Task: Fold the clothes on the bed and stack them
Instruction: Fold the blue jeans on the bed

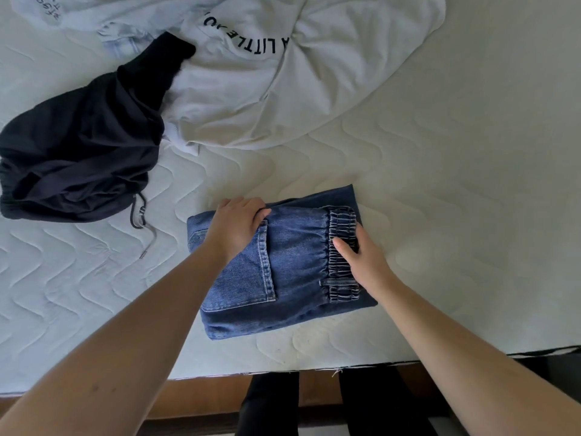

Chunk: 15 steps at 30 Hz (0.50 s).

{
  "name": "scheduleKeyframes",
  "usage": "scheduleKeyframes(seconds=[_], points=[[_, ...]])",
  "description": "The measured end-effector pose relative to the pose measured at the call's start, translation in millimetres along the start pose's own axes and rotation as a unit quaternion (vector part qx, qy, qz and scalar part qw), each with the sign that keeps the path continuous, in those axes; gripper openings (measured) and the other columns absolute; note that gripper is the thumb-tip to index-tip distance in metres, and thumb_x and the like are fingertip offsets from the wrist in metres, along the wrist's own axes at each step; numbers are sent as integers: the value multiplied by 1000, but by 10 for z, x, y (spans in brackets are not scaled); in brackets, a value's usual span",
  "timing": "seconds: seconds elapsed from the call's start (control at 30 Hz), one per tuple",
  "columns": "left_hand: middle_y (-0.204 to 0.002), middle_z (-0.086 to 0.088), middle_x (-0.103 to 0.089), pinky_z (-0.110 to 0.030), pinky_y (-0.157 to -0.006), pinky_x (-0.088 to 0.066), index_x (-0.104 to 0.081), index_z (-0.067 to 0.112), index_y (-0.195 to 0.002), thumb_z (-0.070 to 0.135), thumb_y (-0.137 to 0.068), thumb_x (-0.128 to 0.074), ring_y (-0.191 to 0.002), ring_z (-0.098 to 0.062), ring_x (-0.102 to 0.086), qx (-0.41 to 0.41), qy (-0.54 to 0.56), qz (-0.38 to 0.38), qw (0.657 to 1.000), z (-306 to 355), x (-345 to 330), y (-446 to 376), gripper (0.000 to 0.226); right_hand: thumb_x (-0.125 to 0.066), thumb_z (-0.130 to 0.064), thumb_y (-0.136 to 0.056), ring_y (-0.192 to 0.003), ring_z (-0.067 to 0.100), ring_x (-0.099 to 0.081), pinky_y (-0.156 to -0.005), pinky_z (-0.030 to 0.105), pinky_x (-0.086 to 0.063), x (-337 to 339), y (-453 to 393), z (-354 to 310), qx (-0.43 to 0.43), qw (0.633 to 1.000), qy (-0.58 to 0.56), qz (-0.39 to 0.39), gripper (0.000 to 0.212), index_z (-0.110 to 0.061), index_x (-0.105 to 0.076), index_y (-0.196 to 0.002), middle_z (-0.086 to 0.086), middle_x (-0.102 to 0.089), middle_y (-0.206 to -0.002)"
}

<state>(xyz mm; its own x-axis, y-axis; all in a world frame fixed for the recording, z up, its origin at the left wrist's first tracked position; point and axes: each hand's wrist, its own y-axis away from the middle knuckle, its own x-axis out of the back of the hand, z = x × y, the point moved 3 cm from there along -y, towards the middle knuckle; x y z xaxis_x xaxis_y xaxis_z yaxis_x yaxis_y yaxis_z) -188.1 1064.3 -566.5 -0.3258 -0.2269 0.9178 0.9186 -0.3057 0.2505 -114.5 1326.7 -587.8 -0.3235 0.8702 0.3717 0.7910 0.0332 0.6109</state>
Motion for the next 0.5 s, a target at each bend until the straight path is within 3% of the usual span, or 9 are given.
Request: scheduleKeyframes(seconds=[0.07,0.13,0.2,0.3,0.4,0.5], points=[[-89,-5,-68,-42,-85,-38,-65,12,-98,31,-102,-43,-85,-29,-57,-17,-43,9,999,-16,-24,12,29,-49,-41,-98,-119,18,-56,-91,22,-40,29,-14,30,24,998,55,-3,50,-18,-40,-142,-11,-56,-125],[-97,-8,-66,-43,-86,-39,-65,10,-104,31,-102,-41,-91,-32,-58,-33,-92,35,995,2,-52,42,31,-49,-40,-98,-110,20,-60,-82,19,-39,33,-13,11,44,990,131,34,48,-15,-43,-138,-5,-60,-119],[-114,-10,-63,-45,-94,-39,-61,9,-119,29,-102,-41,-106,-33,-57,-44,-101,84,990,45,-71,113,32,-51,-40,-97,-111,24,-56,-89,29,-44,2,54,-40,48,971,207,110,56,-10,-39,-143,6,-57,-123],[-143,-11,-49,-45,-112,-31,-45,9,-142,28,-104,-39,-133,-29,-43,-60,-79,126,987,165,-146,351,43,-49,-31,-100,-123,29,-48,-102,42,-40,-83,284,-141,81,930,284,220,58,-9,-29,-150,14,-50,-135],[-158,-8,-28,-44,-120,-19,-25,12,-154,33,-105,-31,-146,-25,-25,-11,-71,95,993,261,-320,672,53,-39,-25,-102,-137,26,-38,-114,42,-28,-218,430,-220,162,909,311,223,52,-8,-30,-151,9,-39,-151],[-163,-6,-13,-45,-122,-13,-11,13,-156,37,-105,-23,-150,-22,-13,58,-60,63,995,365,-525,895,58,-32,-30,-103,-148,21,-20,-121,40,-15,-460,318,-381,217,889,364,171,55,-10,-22,-153,6,-24,-159]])
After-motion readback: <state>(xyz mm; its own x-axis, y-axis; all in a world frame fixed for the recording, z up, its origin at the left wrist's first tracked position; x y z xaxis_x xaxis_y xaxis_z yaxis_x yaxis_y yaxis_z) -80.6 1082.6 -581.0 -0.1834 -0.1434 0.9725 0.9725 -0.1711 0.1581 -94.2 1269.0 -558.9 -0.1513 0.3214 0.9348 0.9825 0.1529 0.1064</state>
